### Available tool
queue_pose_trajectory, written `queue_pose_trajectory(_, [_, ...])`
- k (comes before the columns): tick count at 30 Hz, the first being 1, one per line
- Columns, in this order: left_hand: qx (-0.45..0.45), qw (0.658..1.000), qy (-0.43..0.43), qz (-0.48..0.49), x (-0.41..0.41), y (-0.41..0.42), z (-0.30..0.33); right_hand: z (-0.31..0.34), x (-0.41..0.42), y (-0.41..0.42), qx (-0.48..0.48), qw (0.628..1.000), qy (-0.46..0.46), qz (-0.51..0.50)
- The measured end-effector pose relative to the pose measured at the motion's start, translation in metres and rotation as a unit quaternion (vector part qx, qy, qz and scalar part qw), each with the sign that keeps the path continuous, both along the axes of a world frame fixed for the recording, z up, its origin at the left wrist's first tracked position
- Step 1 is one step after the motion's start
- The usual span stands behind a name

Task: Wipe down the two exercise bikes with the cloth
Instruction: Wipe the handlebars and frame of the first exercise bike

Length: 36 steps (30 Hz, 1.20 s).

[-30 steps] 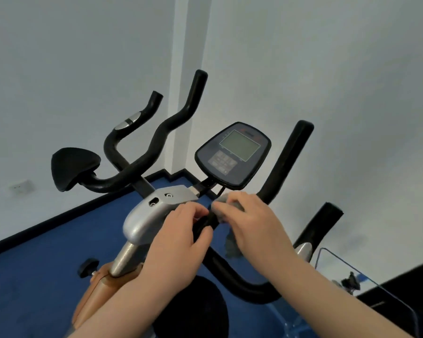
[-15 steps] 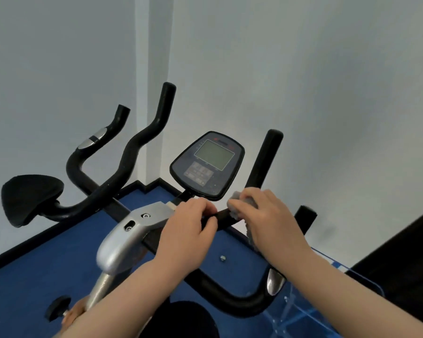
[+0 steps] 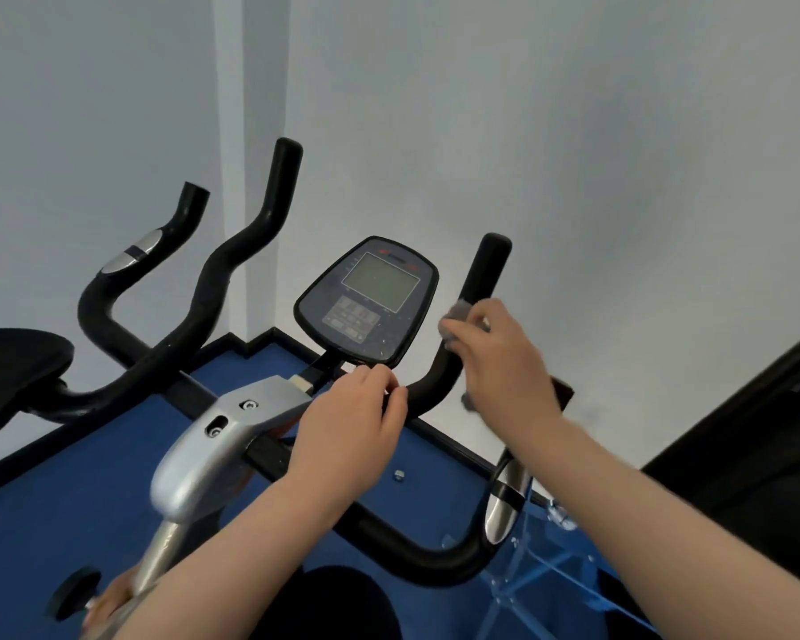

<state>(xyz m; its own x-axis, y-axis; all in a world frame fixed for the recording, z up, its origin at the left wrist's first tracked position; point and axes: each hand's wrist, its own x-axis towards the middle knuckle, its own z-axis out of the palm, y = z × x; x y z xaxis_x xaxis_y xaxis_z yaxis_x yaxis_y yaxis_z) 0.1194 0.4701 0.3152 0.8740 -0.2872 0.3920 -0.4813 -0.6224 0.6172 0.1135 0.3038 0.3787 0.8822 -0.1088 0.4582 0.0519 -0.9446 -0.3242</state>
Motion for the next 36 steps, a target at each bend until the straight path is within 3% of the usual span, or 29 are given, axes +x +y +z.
queue_pose_trajectory(6, [0.033,0.999,-0.013,0.012,-0.001,-0.001,-0.002,0.014,-0.024,0.010,0.040,0.995,0.071,0.059])
queue_pose_trajectory(9, [0.049,0.998,-0.014,0.021,0.000,-0.001,-0.005,0.060,-0.006,0.001,0.042,0.993,-0.104,0.026])
queue_pose_trajectory(11, [0.056,0.998,-0.013,0.023,0.000,-0.002,-0.004,0.083,0.012,-0.005,0.020,0.988,-0.152,0.006])
queue_pose_trajectory(15, [0.057,0.998,-0.007,0.023,-0.001,-0.001,-0.003,0.068,0.031,-0.001,-0.028,0.997,-0.061,-0.022])
queue_pose_trajectory(20, [0.052,0.998,-0.009,0.024,-0.003,0.001,0.000,0.052,0.017,-0.002,0.034,0.989,-0.136,-0.054])
queue_pose_trajectory(23, [0.054,0.998,-0.016,0.021,-0.004,0.002,0.000,0.054,0.001,-0.011,0.126,0.975,-0.163,-0.088])
queue_pose_trajectory(26, [0.064,0.997,-0.037,0.029,-0.003,0.001,-0.002,0.057,0.011,-0.005,0.235,0.950,-0.199,-0.055])
queue_pose_trajectory(28, [0.067,0.997,-0.036,0.029,-0.003,0.000,-0.002,0.051,0.023,0.008,0.257,0.949,-0.170,-0.073])
queue_pose_trajectory(32, [0.083,0.995,-0.042,0.030,-0.002,-0.001,-0.003,0.017,0.018,0.021,0.180,0.962,-0.147,-0.145])
queue_pose_trajectory(36, [0.103,0.993,-0.045,0.032,-0.001,-0.002,-0.003,-0.014,-0.018,0.025,0.077,0.986,-0.006,-0.147])
